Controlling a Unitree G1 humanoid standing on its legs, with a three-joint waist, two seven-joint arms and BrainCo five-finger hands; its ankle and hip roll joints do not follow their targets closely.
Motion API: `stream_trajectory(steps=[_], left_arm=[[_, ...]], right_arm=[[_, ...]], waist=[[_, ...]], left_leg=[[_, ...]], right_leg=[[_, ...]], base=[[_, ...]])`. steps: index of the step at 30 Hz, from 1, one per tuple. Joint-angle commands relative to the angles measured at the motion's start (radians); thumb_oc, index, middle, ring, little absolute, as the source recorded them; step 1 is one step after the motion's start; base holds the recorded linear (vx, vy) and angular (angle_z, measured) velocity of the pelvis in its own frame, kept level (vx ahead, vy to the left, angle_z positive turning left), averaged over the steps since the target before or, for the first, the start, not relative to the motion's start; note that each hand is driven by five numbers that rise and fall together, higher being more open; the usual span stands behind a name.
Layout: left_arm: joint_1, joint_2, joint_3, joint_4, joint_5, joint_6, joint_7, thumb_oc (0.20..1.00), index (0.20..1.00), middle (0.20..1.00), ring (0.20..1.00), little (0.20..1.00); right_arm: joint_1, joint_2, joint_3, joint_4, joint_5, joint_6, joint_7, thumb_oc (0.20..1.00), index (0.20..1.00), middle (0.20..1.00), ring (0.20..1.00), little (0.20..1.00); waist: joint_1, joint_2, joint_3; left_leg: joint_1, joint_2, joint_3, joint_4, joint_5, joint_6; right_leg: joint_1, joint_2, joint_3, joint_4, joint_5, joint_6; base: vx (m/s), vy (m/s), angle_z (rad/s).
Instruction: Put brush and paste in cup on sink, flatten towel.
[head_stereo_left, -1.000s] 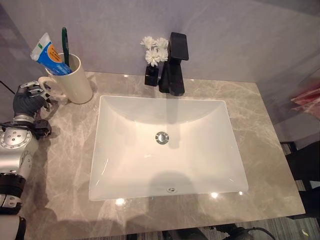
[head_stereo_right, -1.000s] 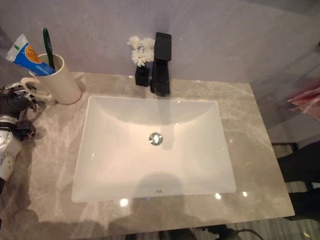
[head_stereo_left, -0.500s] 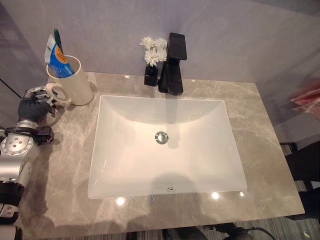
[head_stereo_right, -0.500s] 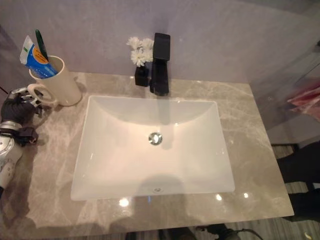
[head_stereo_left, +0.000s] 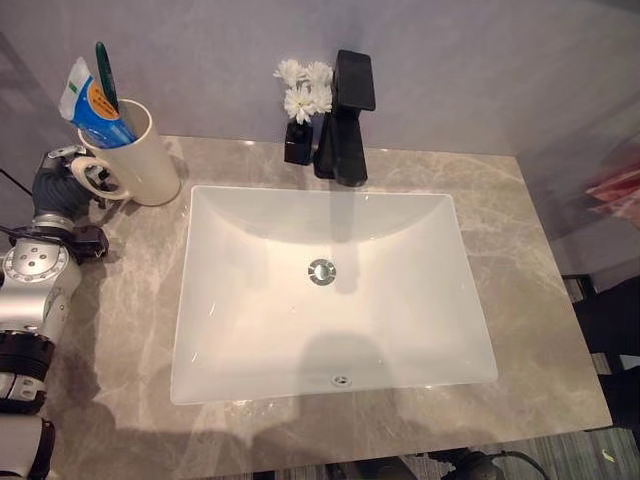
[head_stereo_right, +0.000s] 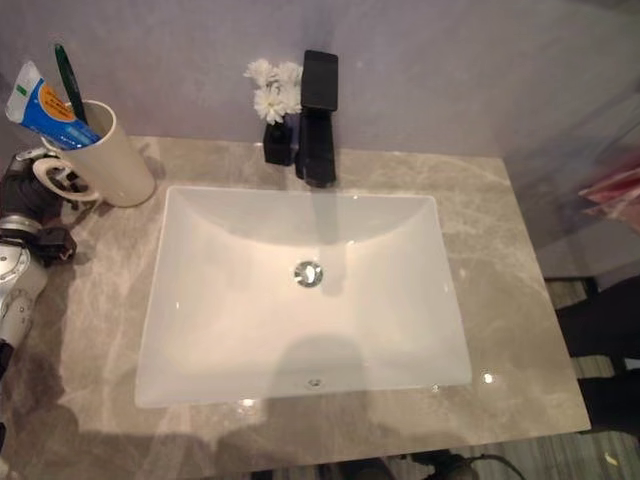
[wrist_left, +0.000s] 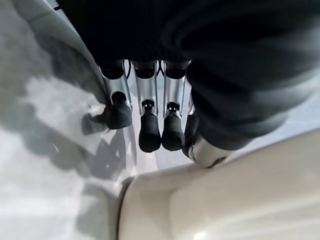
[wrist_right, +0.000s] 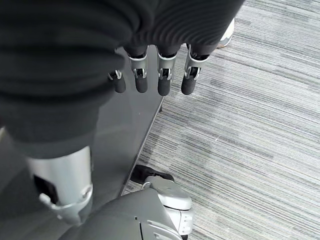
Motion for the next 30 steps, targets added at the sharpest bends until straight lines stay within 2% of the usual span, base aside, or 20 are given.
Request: stream_trajectory(steps=[1,11,19,24,30], left_arm=[[-0.032,-0.016,-0.029,-0.024,0.027,-0.04,0.009,0.2,0.2,0.2,0.2,0.2],[-0.027,-0.058,-0.035,-0.063,0.046,-0.04,0.029,0.2,0.2,0.2,0.2,0.2],[0.075,-0.102,0.051,-0.163,0.113,-0.035,0.065,0.2,0.2,0.2,0.2,0.2],[0.171,-0.179,0.128,-0.222,0.151,-0.022,0.073,0.2,0.2,0.2,0.2,0.2],[0.23,-0.218,0.158,-0.273,0.154,-0.023,0.065,0.2,0.2,0.2,0.2,0.2]], right_arm=[[-0.022,-0.047,0.002,-0.012,0.046,-0.033,-0.01,1.0,1.0,1.0,1.0,1.0],[-0.013,-0.045,0.0,-0.021,0.044,-0.034,-0.014,1.0,1.0,1.0,1.0,1.0],[0.002,-0.037,-0.014,-0.014,0.031,-0.031,-0.014,1.0,1.0,1.0,1.0,1.0],[0.013,-0.042,-0.028,-0.018,0.006,-0.023,-0.006,1.0,1.0,1.0,1.0,1.0],[0.013,-0.046,-0.035,-0.021,-0.004,-0.018,0.0,1.0,1.0,1.0,1.0,1.0]], waist=[[-0.003,0.044,-0.003],[-0.01,0.048,-0.012],[0.0,0.048,-0.026],[0.012,0.044,-0.038],[0.019,0.039,-0.036]], left_leg=[[0.063,0.007,-0.016,0.002,0.083,-0.005],[0.058,0.01,-0.016,0.002,0.087,-0.009],[0.07,0.012,-0.015,0.002,0.082,-0.011],[0.088,0.01,-0.019,0.002,0.067,-0.007],[0.087,0.005,-0.019,0.002,0.061,-0.004]], right_leg=[[-0.068,-0.011,0.001,0.055,-0.017,0.101],[-0.073,-0.009,0.007,0.044,-0.016,0.1],[-0.052,-0.012,0.003,0.031,-0.02,0.099],[-0.027,-0.019,-0.008,0.023,-0.023,0.099],[-0.021,-0.022,-0.011,0.017,-0.02,0.097]], base=[[0.0,0.0,0.0],[0.0,0.001,-0.01],[0.0,0.0,0.0],[0.0,0.0,0.0],[-0.01,0.002,0.0]])
